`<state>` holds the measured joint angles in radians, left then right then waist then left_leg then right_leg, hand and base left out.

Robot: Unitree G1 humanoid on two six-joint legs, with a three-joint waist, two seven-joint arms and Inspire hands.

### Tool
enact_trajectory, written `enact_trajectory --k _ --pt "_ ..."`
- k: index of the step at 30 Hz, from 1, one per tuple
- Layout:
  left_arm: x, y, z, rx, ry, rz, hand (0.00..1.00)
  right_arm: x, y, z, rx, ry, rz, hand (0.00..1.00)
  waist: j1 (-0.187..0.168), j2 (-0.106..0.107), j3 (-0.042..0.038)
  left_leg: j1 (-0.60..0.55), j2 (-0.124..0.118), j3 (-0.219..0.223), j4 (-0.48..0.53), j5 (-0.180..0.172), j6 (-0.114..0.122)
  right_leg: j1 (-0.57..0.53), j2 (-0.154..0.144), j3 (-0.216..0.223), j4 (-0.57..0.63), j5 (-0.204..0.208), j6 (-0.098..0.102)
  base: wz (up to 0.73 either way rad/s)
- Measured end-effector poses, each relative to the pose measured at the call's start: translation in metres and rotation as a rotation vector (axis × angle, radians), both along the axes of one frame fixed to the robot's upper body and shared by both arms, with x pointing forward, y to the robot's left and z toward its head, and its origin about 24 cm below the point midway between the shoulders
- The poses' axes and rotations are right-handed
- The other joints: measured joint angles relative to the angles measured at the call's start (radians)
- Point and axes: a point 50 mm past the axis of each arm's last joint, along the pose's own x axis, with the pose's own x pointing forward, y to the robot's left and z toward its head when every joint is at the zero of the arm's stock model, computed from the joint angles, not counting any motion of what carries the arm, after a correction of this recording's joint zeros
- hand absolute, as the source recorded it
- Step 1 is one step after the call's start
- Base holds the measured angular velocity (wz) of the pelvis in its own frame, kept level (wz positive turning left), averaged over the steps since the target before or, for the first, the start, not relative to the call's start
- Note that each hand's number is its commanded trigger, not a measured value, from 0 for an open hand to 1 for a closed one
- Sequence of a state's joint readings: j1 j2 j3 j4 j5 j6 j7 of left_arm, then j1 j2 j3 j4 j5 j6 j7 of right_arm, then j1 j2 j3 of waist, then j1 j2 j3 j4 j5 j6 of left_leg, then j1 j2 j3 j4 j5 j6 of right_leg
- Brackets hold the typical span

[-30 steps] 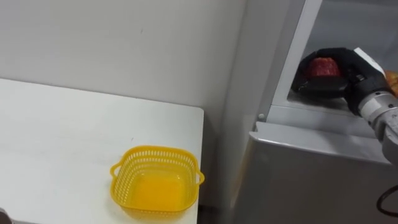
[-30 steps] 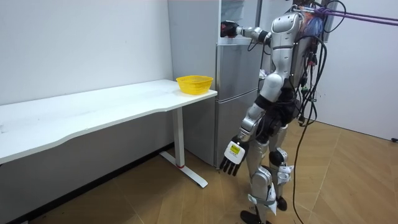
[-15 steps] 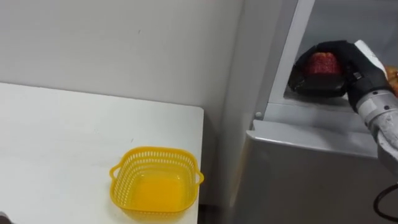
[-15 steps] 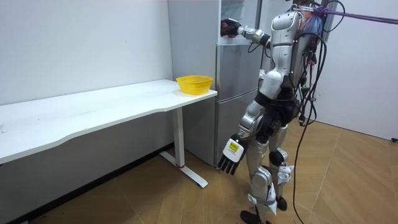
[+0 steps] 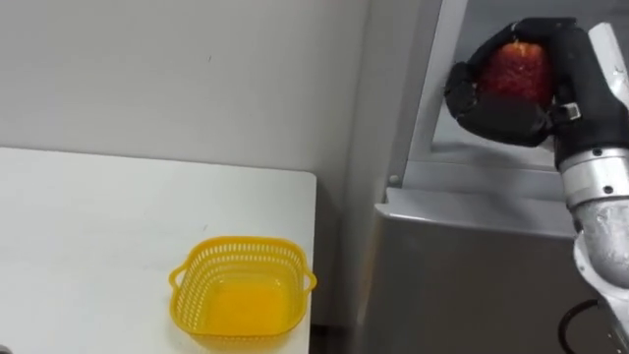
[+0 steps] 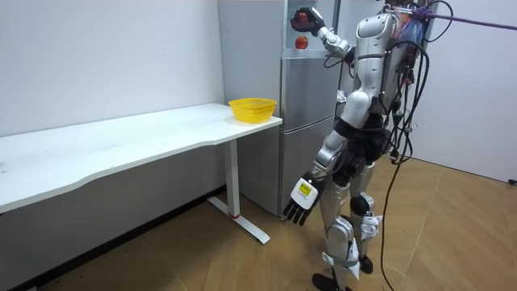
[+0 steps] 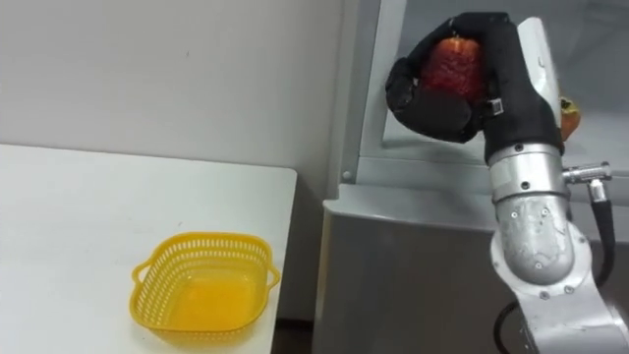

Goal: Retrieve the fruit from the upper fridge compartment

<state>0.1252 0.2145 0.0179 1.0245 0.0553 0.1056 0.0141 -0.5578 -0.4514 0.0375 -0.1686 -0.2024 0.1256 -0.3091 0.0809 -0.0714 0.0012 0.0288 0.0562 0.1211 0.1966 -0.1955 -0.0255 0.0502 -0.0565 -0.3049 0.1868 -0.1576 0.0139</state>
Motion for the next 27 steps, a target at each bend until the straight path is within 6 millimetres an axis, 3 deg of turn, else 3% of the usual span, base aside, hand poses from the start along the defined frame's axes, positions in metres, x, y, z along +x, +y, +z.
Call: enact_trajectory --k 10,21,27 --pt "-0.003 -0.001 -0.002 0.005 0.004 0.007 0.0 -0.034 0.025 0.005 -0.076 -0.269 -0.059 1.0 0.005 0.005 0.0012 -0.001 0.001 0.002 0.0 0.0 0.0 -0.001 0.001 0.0 0.001 0.001 -0.001 0.0" --pt "-0.003 -0.002 -0.004 0.007 0.021 -0.022 0.0 -0.049 0.06 0.005 -0.149 -0.355 0.062 1.0 0.01 0.008 -0.0044 0.001 0.0 0.005 -0.01 0.0 0.0 -0.002 0.001 0.0 -0.001 0.0 -0.001 0.0" --pt "0.004 -0.001 -0.002 0.002 -0.007 -0.061 0.0 -0.063 0.085 0.004 -0.287 -0.41 0.161 1.0 0.014 -0.005 -0.0133 0.006 0.0 0.004 -0.008 0.0 0.0 0.002 0.001 -0.001 -0.001 0.0 -0.001 0.0"
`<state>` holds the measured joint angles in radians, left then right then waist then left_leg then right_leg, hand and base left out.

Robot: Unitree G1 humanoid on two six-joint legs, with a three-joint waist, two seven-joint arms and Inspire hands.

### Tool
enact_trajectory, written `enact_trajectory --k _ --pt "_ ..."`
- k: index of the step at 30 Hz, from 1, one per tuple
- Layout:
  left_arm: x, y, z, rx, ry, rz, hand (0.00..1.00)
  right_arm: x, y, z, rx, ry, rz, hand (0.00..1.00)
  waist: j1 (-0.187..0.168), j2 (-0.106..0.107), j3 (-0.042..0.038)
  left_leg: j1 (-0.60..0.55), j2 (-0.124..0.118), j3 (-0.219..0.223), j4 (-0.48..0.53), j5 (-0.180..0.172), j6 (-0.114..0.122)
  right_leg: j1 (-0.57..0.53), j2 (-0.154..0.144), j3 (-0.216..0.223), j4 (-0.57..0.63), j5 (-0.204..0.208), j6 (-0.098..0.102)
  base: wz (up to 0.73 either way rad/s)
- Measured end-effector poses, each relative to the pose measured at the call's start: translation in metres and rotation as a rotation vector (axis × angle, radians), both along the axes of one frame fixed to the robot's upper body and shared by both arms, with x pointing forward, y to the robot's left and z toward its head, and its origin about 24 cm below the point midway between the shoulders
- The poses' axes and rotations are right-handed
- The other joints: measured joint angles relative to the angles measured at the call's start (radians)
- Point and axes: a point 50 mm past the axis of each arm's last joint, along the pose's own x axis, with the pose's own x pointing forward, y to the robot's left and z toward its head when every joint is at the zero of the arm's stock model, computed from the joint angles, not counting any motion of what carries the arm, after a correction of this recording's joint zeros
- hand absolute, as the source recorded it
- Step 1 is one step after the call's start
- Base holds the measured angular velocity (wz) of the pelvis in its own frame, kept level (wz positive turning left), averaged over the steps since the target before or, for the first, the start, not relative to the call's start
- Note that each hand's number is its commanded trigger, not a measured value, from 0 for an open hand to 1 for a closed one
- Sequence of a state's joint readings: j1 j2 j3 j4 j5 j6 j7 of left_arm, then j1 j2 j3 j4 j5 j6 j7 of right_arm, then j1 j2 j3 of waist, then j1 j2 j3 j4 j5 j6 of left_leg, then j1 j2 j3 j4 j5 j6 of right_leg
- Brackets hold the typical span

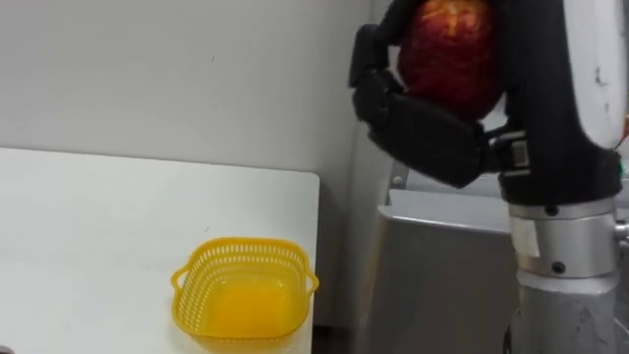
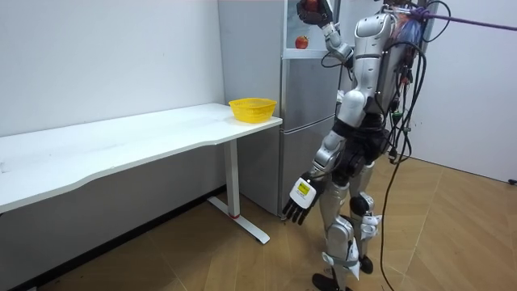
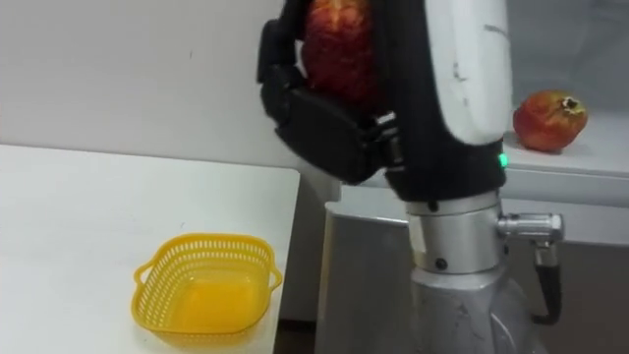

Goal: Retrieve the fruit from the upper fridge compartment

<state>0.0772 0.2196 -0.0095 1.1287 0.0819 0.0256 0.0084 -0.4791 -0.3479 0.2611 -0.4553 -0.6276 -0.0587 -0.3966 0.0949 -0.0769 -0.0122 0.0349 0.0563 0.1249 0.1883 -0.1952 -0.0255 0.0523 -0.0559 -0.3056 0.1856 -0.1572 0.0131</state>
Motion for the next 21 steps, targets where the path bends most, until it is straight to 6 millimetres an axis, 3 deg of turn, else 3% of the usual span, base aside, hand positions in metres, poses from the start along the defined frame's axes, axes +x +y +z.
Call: enact_trajectory --k 5,7,10,14,21 --pt "-0.001 0.006 0.002 0.0 -0.008 -0.013 0.0 -0.002 0.01 -0.004 -0.079 0.013 0.037 1.0 0.023 -0.016 0.0043 -0.005 0.0 -0.013 -0.002 0.0 0.0 0.002 0.0 -0.008 0.0 0.0 0.0 0.05" --pt "-0.001 0.011 0.003 0.008 -0.008 -0.014 0.0 -0.002 0.013 -0.006 -0.128 0.028 0.041 1.0 0.031 -0.031 0.013 -0.011 -0.001 -0.028 -0.003 0.002 -0.002 0.005 -0.001 -0.026 0.001 0.0 0.0 0.18" --pt "-0.003 0.014 0.003 0.013 0.006 -0.005 0.0 -0.001 0.017 -0.009 -0.187 0.028 0.021 1.0 0.054 -0.047 0.0195 -0.02 -0.003 -0.044 -0.001 0.004 -0.003 0.004 -0.002 -0.043 0.001 0.0 0.0 0.14" --pt "-0.007 0.016 0.003 0.017 0.022 -0.008 0.0 0.003 0.023 -0.018 -0.233 0.049 0.019 1.0 0.066 -0.067 0.0197 -0.038 -0.009 -0.078 -0.002 0.013 -0.002 0.001 -0.006 -0.07 0.0 0.0 0.0 0.27" --pt "-0.022 0.026 0.004 0.052 0.078 -0.004 0.0 0.032 0.016 -0.045 -0.292 0.213 -0.089 1.0 0.122 -0.111 0.0192 -0.056 -0.016 -0.114 -0.003 0.017 0.001 -0.001 -0.012 -0.111 0.0 -0.001 0.001 0.16"
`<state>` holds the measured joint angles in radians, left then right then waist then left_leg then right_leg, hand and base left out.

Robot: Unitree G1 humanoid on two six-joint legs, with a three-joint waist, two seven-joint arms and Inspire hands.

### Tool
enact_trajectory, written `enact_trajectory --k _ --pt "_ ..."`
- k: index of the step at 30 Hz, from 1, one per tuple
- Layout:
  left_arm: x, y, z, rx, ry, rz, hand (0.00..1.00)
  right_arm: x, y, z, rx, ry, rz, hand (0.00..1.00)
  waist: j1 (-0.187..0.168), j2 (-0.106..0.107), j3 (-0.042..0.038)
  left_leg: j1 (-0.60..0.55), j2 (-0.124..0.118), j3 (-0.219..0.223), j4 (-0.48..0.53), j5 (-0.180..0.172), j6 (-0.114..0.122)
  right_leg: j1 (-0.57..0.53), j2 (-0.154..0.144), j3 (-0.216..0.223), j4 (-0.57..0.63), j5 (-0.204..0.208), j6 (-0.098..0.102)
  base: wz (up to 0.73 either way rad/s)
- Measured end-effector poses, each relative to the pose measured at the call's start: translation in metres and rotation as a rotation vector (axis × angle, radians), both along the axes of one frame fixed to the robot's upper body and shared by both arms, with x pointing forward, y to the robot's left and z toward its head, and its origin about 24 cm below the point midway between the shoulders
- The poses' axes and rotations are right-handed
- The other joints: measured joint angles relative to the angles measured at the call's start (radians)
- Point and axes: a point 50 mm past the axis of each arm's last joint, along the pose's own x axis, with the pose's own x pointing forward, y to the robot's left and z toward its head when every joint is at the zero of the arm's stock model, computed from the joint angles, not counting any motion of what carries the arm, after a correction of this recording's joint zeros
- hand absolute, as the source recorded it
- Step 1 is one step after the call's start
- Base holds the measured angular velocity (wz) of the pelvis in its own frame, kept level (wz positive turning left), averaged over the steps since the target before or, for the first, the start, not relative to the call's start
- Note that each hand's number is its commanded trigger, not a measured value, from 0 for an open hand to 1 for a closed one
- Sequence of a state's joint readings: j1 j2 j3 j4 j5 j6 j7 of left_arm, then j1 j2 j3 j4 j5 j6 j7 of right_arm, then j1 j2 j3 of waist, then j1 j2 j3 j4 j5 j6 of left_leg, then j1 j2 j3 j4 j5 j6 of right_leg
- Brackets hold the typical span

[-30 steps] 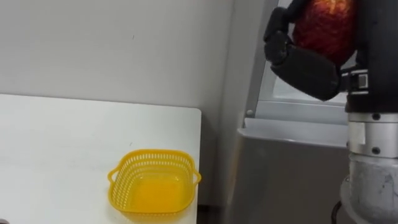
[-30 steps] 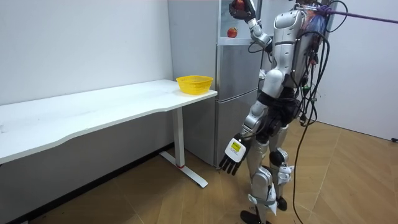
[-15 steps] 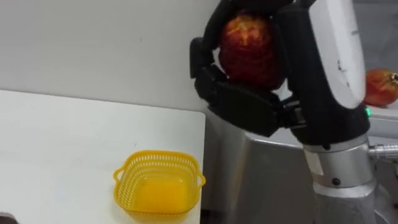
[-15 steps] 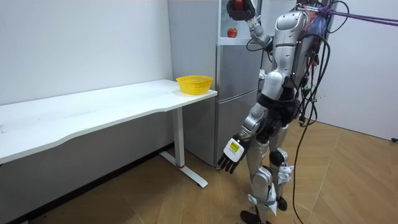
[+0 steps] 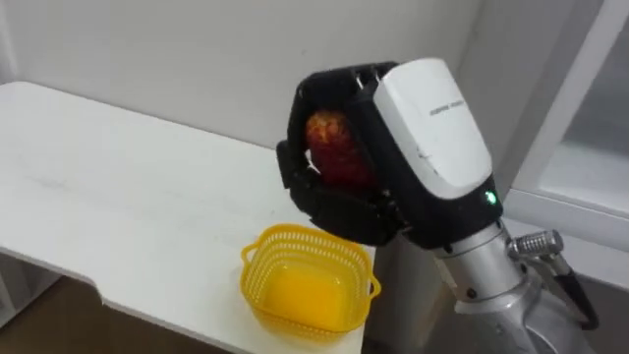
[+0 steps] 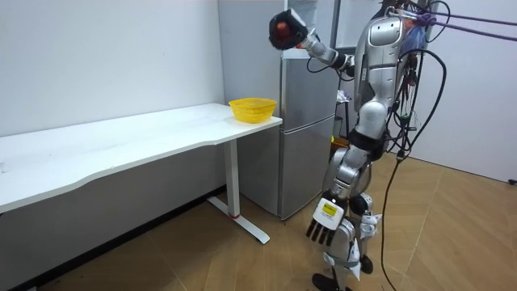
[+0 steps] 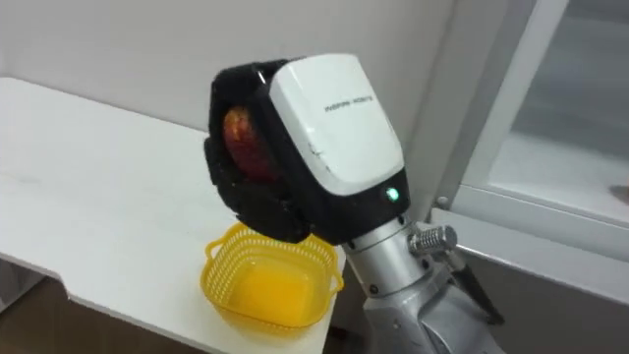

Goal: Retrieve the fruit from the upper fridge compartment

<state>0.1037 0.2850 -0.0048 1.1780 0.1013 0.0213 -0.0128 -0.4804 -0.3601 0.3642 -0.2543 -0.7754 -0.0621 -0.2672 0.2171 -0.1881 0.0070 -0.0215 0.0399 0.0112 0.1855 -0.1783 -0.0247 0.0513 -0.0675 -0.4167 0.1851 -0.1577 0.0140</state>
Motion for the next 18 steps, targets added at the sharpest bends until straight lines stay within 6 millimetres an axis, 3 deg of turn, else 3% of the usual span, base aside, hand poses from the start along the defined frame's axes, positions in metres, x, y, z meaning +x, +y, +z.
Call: enact_trajectory --k 9,14,18 --pt "-0.014 -0.004 -0.003 -0.013 0.071 -0.041 0.0 0.013 0.001 -0.017 -0.092 0.077 -0.052 1.0 0.023 -0.009 -0.0018 -0.009 -0.008 -0.033 0.014 0.001 0.001 0.004 -0.003 -0.003 0.0 -0.004 0.007 0.11" --pt "-0.011 -0.006 -0.004 -0.032 0.07 -0.053 0.0 0.022 -0.003 -0.027 -0.121 0.124 -0.094 1.0 0.036 -0.01 0.0007 -0.02 -0.015 -0.041 0.016 0.001 0.002 0.002 -0.01 -0.02 0.0 -0.009 0.014 0.05" --pt "-0.011 -0.005 -0.003 -0.034 0.072 -0.056 0.0 0.032 -0.009 -0.037 -0.137 0.18 -0.137 1.0 0.04 -0.02 0.0123 -0.027 -0.016 -0.041 0.014 0.002 0.003 0.002 -0.012 -0.027 0.0 -0.009 0.015 0.01"
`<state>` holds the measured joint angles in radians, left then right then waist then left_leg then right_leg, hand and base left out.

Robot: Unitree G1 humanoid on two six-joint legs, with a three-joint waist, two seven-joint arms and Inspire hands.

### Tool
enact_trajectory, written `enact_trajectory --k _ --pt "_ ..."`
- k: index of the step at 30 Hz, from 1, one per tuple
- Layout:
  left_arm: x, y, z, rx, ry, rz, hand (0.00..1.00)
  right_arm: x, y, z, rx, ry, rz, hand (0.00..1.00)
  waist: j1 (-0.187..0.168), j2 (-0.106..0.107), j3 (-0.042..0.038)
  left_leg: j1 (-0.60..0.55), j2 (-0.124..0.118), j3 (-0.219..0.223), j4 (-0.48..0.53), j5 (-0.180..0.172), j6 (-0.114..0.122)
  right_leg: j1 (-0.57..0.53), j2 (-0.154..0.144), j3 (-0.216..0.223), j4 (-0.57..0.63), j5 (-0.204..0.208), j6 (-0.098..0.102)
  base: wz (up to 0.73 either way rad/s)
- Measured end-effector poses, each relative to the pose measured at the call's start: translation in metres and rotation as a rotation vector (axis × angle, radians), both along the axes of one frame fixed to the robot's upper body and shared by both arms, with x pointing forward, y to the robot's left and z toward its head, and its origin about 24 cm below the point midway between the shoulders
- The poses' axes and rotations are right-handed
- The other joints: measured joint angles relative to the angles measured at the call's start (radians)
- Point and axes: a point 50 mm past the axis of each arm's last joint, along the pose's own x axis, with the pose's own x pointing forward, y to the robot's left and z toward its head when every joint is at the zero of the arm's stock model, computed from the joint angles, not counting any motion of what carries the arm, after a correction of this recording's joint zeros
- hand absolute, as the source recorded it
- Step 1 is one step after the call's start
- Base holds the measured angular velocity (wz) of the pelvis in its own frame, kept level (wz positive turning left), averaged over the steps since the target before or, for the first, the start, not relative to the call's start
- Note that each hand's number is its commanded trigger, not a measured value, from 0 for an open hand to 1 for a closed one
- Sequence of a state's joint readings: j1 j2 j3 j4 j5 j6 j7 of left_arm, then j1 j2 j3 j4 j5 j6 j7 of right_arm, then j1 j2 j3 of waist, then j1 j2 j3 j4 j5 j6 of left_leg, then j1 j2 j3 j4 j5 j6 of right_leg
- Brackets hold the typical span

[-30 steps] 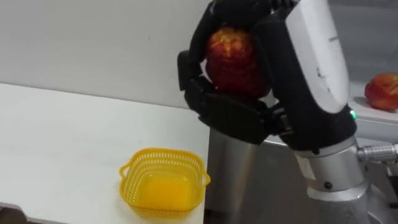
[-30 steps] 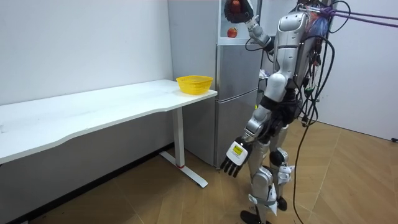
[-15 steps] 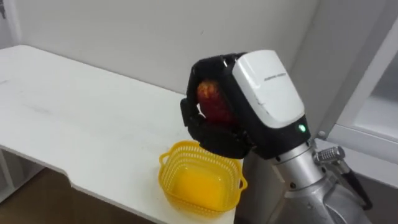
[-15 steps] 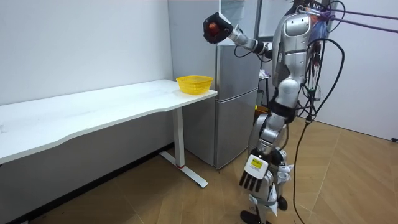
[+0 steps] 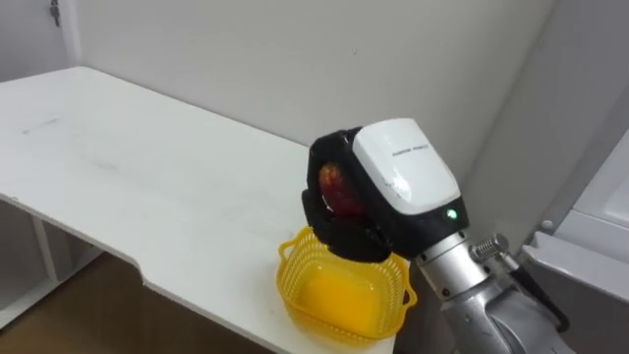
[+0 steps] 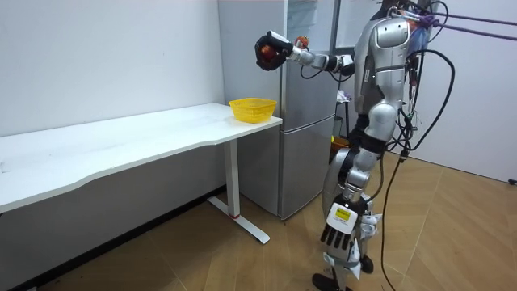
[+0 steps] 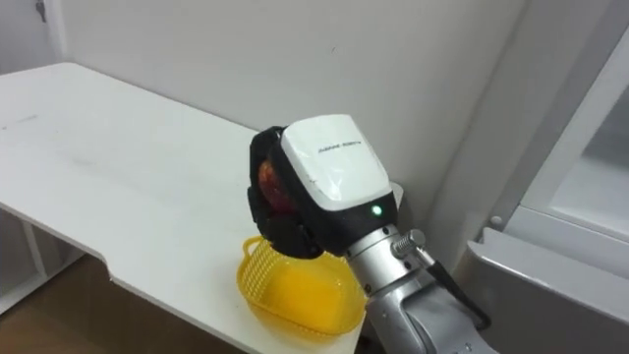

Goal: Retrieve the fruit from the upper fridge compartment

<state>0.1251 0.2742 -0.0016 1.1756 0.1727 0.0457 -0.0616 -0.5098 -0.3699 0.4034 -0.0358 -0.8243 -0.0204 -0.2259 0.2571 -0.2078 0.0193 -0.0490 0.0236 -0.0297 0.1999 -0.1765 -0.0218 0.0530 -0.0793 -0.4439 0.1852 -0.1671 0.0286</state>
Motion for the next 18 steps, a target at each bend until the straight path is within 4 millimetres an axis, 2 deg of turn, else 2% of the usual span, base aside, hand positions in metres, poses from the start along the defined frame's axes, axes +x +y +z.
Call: enact_trajectory --k 6,10,18 --pt "-0.001 0.005 0.002 -0.001 0.016 -0.001 0.0 0.01 -0.011 -0.014 -0.009 0.075 -0.043 1.0 0.002 -0.003 -0.0001 -0.019 -0.002 -0.005 0.007 0.002 0.002 -0.01 -0.003 -0.016 0.0 0.0 0.0 0.05" --pt "0.002 0.005 0.002 -0.002 0.003 -0.006 0.0 0.02 -0.028 -0.027 -0.052 0.141 -0.108 1.0 0.025 -0.004 -0.0011 -0.03 -0.003 -0.004 0.009 0.003 0.004 -0.017 -0.006 -0.021 0.001 0.0 0.0 0.06" --pt "0.003 0.007 0.003 0.02 0.003 -0.004 0.0 0.024 -0.035 -0.031 -0.046 0.167 -0.146 1.0 0.025 0.001 -0.0007 -0.039 -0.003 -0.001 0.024 0.003 0.004 -0.021 -0.006 -0.021 -0.001 0.0 0.0 0.06"
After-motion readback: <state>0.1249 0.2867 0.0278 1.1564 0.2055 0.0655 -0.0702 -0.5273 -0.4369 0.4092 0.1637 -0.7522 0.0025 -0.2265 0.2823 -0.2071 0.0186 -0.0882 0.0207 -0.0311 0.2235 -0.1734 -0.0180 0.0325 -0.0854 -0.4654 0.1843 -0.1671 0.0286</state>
